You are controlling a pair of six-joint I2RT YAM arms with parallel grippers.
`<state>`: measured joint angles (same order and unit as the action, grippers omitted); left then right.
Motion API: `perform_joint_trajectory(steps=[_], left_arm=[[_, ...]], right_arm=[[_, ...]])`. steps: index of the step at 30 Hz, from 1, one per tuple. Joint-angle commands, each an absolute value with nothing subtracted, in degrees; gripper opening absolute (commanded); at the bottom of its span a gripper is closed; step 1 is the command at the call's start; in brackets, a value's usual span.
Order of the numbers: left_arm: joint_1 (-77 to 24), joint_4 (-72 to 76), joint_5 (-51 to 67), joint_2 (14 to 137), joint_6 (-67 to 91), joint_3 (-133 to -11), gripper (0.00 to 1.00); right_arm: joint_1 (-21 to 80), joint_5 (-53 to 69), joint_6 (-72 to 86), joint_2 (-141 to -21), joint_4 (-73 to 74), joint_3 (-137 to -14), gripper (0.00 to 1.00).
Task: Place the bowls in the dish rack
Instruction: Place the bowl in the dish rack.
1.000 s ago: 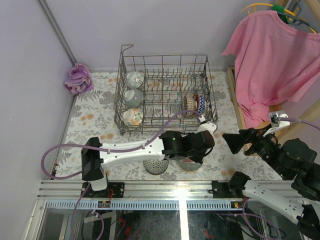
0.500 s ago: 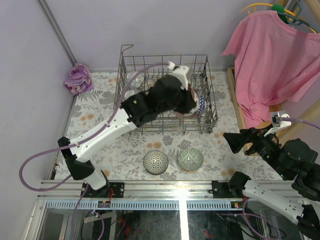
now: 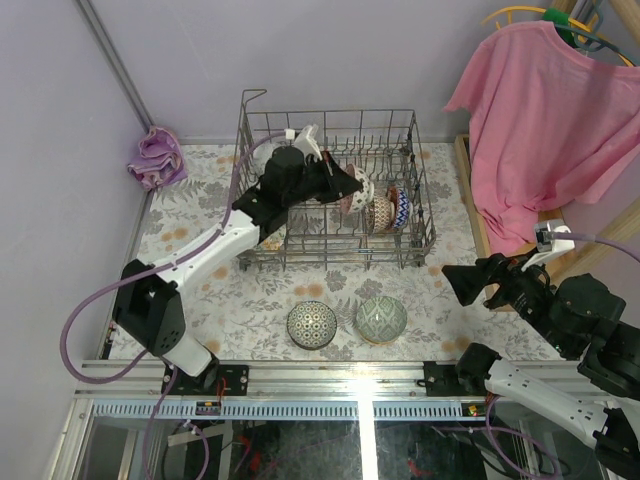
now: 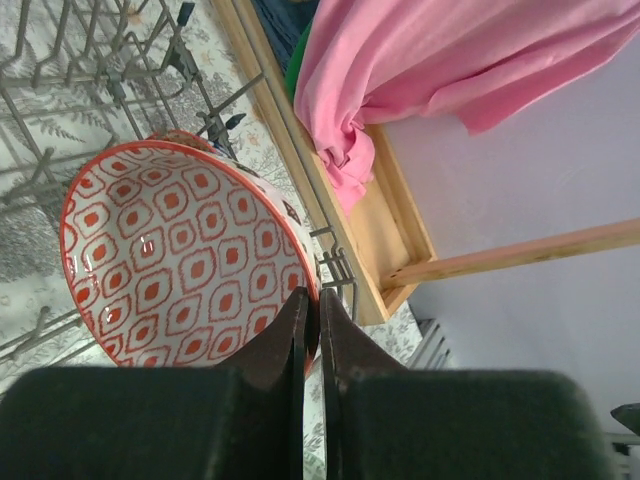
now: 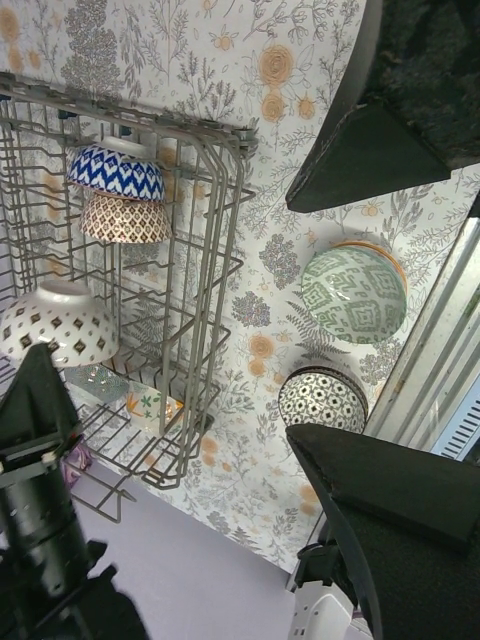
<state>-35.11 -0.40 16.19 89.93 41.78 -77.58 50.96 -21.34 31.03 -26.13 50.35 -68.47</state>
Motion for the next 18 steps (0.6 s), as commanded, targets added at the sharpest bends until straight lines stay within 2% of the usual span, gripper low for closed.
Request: perform_joint_trajectory(steps=[1,8,18], left_arm=[[-34.6,29.3,20.0,87.4,52.5,-70.0,0.0],[-33.2,52.8,18.4,91.0,60.7,-60.0,0.0],[-31.1,71.1,18.1,99.7,69.3,-54.5,0.0]], right_arm=[[51.0,-20.8,31.1,-28.0,48.7,-69.8,0.94],[51.0,-19.5,30.8,-30.4,48.9,-71.0,0.94],[51.1,-18.5,31.1,-32.9,48.6,-71.5,0.94]])
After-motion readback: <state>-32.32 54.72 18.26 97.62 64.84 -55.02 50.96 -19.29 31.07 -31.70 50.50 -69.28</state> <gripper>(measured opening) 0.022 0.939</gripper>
